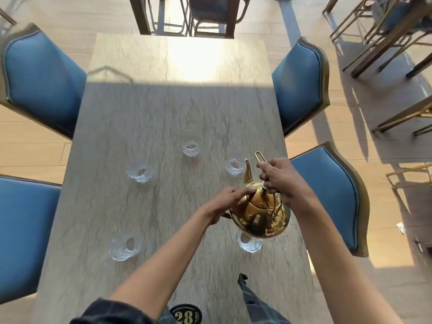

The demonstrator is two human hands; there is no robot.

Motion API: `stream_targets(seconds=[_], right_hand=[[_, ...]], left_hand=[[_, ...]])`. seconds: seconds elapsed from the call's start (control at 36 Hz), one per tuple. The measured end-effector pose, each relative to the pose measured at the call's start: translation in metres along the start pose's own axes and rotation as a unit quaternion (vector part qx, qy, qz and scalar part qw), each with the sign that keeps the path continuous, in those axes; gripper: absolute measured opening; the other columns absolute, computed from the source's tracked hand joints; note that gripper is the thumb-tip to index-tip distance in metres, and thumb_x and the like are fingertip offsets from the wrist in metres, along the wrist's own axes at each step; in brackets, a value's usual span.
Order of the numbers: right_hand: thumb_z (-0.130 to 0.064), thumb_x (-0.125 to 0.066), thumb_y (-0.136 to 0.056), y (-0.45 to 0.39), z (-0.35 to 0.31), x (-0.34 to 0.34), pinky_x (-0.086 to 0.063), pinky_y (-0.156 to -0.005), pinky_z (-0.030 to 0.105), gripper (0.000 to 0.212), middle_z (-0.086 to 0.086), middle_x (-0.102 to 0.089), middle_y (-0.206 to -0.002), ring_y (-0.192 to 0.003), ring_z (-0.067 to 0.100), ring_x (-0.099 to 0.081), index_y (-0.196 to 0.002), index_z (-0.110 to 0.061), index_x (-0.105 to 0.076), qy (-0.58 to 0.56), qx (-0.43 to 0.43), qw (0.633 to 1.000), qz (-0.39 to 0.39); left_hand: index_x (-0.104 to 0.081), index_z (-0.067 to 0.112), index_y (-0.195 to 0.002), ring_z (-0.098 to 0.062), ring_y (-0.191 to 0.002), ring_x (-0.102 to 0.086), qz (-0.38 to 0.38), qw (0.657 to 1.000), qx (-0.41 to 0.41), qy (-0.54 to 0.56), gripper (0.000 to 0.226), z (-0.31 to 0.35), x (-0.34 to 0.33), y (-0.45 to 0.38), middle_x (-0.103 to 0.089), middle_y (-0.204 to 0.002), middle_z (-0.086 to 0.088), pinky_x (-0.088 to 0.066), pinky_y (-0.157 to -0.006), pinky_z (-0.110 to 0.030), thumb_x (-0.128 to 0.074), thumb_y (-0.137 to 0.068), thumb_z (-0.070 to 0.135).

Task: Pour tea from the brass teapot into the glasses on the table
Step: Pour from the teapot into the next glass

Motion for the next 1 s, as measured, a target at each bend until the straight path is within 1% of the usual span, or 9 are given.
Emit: stream_targets(seconds=[0.14,0.25,0.42,0.47,0.56,0.58,0.69,0.83,1.0], right_hand=[[-0.020,-0.051,-0.103,-0.001,0.001,-0.001,-0.031,-0.038,0.019,0.021,0.003,-0.049,-0.066,-0.043,0.006,-0.040,-0.108,-0.003,-0.061,0.001,-0.001,1.000,-0.004],[-0.021,-0.051,-0.103,0.000,0.001,-0.001,-0.032,-0.038,0.019,0.021,0.003,-0.050,-0.067,-0.044,0.007,-0.041,-0.108,-0.003,-0.062,0.010,0.001,1.000,-0.003],[-0.021,-0.052,-0.103,0.003,0.000,0.000,-0.034,-0.039,0.019,0.022,0.004,-0.051,-0.069,-0.045,0.007,-0.042,-0.108,-0.003,-0.062,0.019,0.006,1.000,0.002],[-0.022,-0.052,-0.103,0.004,0.000,0.000,-0.035,-0.039,0.018,0.022,0.004,-0.051,-0.069,-0.046,0.007,-0.042,-0.109,-0.003,-0.063,0.023,0.008,1.000,0.005],[-0.022,-0.052,-0.103,0.005,-0.001,-0.001,-0.035,-0.040,0.019,0.023,0.004,-0.051,-0.070,-0.046,0.007,-0.042,-0.110,-0.003,-0.063,0.024,0.011,1.000,0.007],[-0.022,-0.052,-0.103,0.005,-0.001,-0.001,-0.034,-0.040,0.019,0.024,0.004,-0.051,-0.070,-0.046,0.007,-0.042,-0.111,-0.002,-0.062,0.024,0.011,1.000,0.007],[-0.021,-0.052,-0.102,0.008,-0.001,-0.002,-0.034,-0.038,0.018,0.025,0.005,-0.051,-0.071,-0.044,0.006,-0.042,-0.114,0.000,-0.061,0.026,0.011,1.000,0.005],[-0.020,-0.052,-0.102,0.011,-0.003,-0.002,-0.034,-0.037,0.018,0.026,0.005,-0.051,-0.071,-0.043,0.006,-0.042,-0.114,0.002,-0.061,0.030,0.012,0.999,0.007],[-0.021,-0.052,-0.103,0.014,-0.003,-0.003,-0.035,-0.039,0.018,0.026,0.005,-0.052,-0.071,-0.046,0.007,-0.043,-0.115,0.000,-0.061,0.034,0.015,0.999,0.009]], left_hand=[[-0.067,0.005,-0.139,-0.031,-0.114,-0.072,0.001,1.000,-0.005,0.002,0.073,0.000,-0.002,0.001,-0.076,-0.132,-0.020,-0.053,-0.079,-0.036,-0.067,-0.098,0.065],[-0.069,0.007,-0.137,-0.035,-0.120,-0.073,0.000,1.000,-0.003,0.005,0.071,-0.001,-0.004,0.003,-0.077,-0.129,-0.018,-0.051,-0.076,-0.035,-0.066,-0.097,0.066],[-0.069,0.013,-0.139,-0.033,-0.121,-0.071,-0.005,1.000,-0.006,0.009,0.072,-0.002,-0.004,0.005,-0.076,-0.133,-0.015,-0.050,-0.076,-0.035,-0.066,-0.095,0.070],[-0.069,0.015,-0.140,-0.030,-0.120,-0.070,-0.008,1.000,-0.008,0.011,0.072,-0.002,-0.005,0.005,-0.075,-0.134,-0.014,-0.050,-0.077,-0.036,-0.067,-0.095,0.070],[-0.069,0.013,-0.141,-0.024,-0.111,-0.070,-0.012,1.000,-0.009,0.012,0.069,-0.001,-0.006,0.008,-0.075,-0.135,-0.014,-0.049,-0.076,-0.034,-0.066,-0.098,0.067],[-0.069,0.013,-0.140,-0.025,-0.111,-0.071,-0.013,1.000,-0.010,0.012,0.068,-0.001,-0.007,0.009,-0.075,-0.134,-0.015,-0.050,-0.077,-0.035,-0.066,-0.098,0.066],[-0.071,0.013,-0.136,-0.036,-0.118,-0.075,-0.006,1.000,-0.011,0.014,0.070,-0.003,-0.005,0.010,-0.079,-0.127,-0.016,-0.052,-0.085,-0.040,-0.066,-0.096,0.070],[-0.072,0.016,-0.134,-0.034,-0.115,-0.076,-0.005,1.000,-0.009,0.014,0.068,-0.006,-0.005,0.009,-0.080,-0.124,-0.014,-0.052,-0.098,-0.050,-0.066,-0.094,0.071],[-0.072,0.018,-0.134,-0.034,-0.118,-0.074,-0.005,1.000,-0.011,0.023,0.065,-0.007,-0.004,0.010,-0.078,-0.129,-0.015,-0.051,-0.098,-0.050,-0.068,-0.094,0.069]])
Point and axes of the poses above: each hand's wrist, its own y-axis away from the middle knuckle, its own x-axis out of the back of the hand, z = x × y, the point moved 10 cm from there along -y, towards the middle knuckle
